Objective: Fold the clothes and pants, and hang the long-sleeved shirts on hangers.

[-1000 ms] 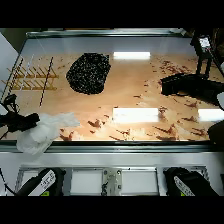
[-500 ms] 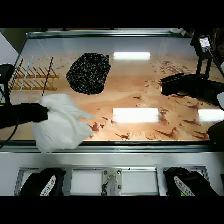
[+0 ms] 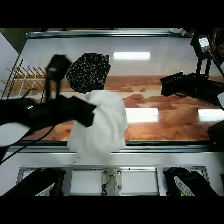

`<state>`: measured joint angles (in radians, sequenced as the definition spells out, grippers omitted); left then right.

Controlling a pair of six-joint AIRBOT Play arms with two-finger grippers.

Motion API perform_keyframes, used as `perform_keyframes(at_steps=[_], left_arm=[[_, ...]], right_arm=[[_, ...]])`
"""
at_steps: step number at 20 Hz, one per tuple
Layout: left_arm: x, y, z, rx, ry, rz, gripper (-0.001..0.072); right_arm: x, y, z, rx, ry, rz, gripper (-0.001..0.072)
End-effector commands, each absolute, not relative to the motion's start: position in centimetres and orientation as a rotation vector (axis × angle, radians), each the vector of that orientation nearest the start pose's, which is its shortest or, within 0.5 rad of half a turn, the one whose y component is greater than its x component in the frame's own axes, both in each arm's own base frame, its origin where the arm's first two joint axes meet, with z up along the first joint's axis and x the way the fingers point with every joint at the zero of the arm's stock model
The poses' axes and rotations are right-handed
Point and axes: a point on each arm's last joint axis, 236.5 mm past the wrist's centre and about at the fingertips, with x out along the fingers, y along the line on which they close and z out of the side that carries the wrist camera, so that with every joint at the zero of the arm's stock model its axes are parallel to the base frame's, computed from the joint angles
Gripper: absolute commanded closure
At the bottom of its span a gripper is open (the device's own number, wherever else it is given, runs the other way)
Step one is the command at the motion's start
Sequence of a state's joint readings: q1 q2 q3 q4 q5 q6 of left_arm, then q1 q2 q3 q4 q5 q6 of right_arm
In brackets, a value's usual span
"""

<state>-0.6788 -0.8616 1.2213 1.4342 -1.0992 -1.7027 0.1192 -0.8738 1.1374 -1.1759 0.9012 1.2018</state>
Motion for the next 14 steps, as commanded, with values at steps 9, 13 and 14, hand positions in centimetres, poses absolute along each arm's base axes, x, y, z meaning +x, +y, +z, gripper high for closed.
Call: perform_keyframes(at_steps=[9,13,14], left_arm=[[40.2,-31.7,7.9,0.090,1.121,-0.547,-0.0013],[43.2,-22.6,5.2,0.000,1.214,-0.362,-0.0013],[43.3,-20.3,3.9,-0.021,1.248,-0.315,-0.0013]], right_arm=[[37.6,5.9,19.6,-0.299,0.607,0.266,0.0702],[36.3,5.0,13.5,-0.239,0.873,0.261,0.0694],[36.2,4.4,11.9,-0.200,0.936,0.239,0.0695]])
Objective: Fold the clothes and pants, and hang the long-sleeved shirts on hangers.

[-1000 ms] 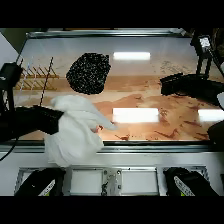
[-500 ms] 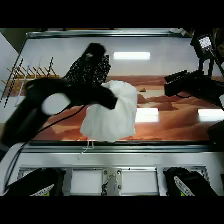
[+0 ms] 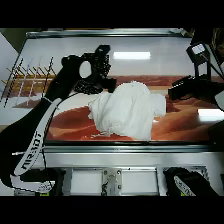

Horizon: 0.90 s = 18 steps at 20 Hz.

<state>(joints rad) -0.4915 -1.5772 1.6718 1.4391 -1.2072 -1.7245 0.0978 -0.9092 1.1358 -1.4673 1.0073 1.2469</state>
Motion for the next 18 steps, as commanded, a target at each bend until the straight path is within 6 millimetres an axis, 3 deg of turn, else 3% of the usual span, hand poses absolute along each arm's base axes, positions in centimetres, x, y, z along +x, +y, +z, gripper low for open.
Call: perform_keyframes(at_steps=[1,4,6,7,8,9,13,18], left_arm=[[43.0,-18.0,2.2,-0.048,1.291,-0.269,-0.0013],[41.4,-15.1,-3.1,-0.238,1.403,-0.209,-0.0013],[40.8,-15.3,-5.8,-0.395,1.431,-0.212,-0.0013],[40.5,-15.8,-6.9,-0.454,1.443,-0.237,-0.0013],[40.3,-16.5,-7.6,-0.494,1.453,-0.270,-0.0013],[40.1,-17.5,-8.3,-0.525,1.463,-0.309,-0.0013],[40.6,-19.1,-10.1,-0.579,1.467,-0.330,-0.0013],[40.9,-19.1,-10.9,-0.587,1.462,-0.316,-0.0013]], right_arm=[[36.2,3.6,10.0,-0.158,0.998,0.208,0.0694],[35.6,1.1,3.8,0.011,1.174,0.099,0.0694],[34.3,1.0,-0.6,0.174,1.288,0.094,0.0692],[33.7,1.6,-2.7,0.268,1.335,0.112,0.0640],[33.0,2.3,-4.3,0.348,1.375,0.137,0.0371],[32.6,3.1,-5.9,0.447,1.405,0.143,-0.0008],[32.1,5.7,-9.8,0.572,1.452,0.183,-0.0005],[32.6,9.1,-10.5,0.512,1.441,0.264,-0.0005]])
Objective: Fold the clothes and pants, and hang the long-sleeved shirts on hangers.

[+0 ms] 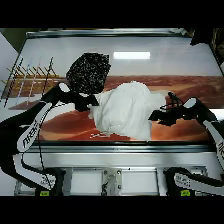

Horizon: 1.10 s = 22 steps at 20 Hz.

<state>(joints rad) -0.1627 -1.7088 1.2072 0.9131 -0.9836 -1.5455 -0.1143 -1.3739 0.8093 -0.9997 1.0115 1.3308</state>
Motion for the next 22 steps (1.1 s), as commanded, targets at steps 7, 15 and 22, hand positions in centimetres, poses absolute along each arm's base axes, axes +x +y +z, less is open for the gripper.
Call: perform_keyframes(at_steps=[7,15,22], left_arm=[[41.5,-19.4,-8.6,-0.598,1.411,-0.338,0.0697],[41.4,-12.0,26.7,-0.424,0.648,-0.483,0.0696],[27.5,-12.0,43.3,-0.291,0.176,-0.528,0.0697]], right_arm=[[33.8,10.4,-9.2,0.437,1.387,0.303,0.0704],[38.1,2.9,24.6,0.153,0.635,0.249,0.0705],[28.1,3.2,39.2,0.056,0.199,0.173,0.0705]])
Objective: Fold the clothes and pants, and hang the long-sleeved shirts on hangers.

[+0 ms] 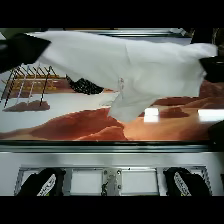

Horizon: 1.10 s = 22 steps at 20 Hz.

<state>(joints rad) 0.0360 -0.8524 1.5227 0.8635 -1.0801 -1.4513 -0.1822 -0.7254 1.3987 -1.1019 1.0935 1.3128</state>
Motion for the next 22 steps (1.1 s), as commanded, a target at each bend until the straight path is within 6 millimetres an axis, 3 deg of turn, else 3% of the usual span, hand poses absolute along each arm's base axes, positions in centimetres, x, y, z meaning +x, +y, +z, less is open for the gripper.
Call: perform_keyframes(at_steps=[1,4,5,7,9,14,17,18,19,20,22], left_arm=[[26.3,-11.6,44.4,-0.277,0.129,-0.514,0.0696],[24.5,-11.3,46.4,-0.278,0.047,-0.505,0.0697],[24.6,-11.4,46.1,-0.278,0.062,-0.508,0.0697],[26.6,-11.8,43.3,-0.308,0.182,-0.517,0.0697],[29.4,-12.4,38.3,-0.324,0.386,-0.529,0.0697],[35.6,-14.2,20.9,-0.318,1.006,-0.556,0.0697],[37.6,-12.6,10.6,-0.223,1.214,-0.421,0.0697],[37.4,-12.1,8.3,-0.221,1.266,-0.397,0.0697],[37.1,-11.8,6.7,-0.241,1.301,-0.386,0.0696],[36.8,-11.2,5.6,-0.256,1.323,-0.367,0.0697],[36.5,-9.9,4.2,-0.290,1.336,-0.326,0.0697]], right_arm=[[27.4,2.8,40.0,0.074,0.171,0.149,0.0705],[26.8,2.9,40.4,0.113,0.158,0.145,0.0705],[27.0,3.0,39.7,0.149,0.188,0.147,0.0705],[28.1,3.5,37.0,0.192,0.304,0.170,0.0705],[29.7,4.1,33.1,0.224,0.467,0.203,0.0705],[36.4,2.7,21.9,0.257,0.817,0.203,0.0705],[38.3,2.6,15.4,0.260,0.954,0.224,0.0690],[38.0,3.2,12.7,0.271,1.024,0.239,0.0527],[37.4,4.0,10.0,0.283,1.090,0.252,0.0216],[36.6,5.3,7.1,0.286,1.157,0.272,0.0009],[35.4,8.0,1.7,0.286,1.248,0.308,0.0009]])
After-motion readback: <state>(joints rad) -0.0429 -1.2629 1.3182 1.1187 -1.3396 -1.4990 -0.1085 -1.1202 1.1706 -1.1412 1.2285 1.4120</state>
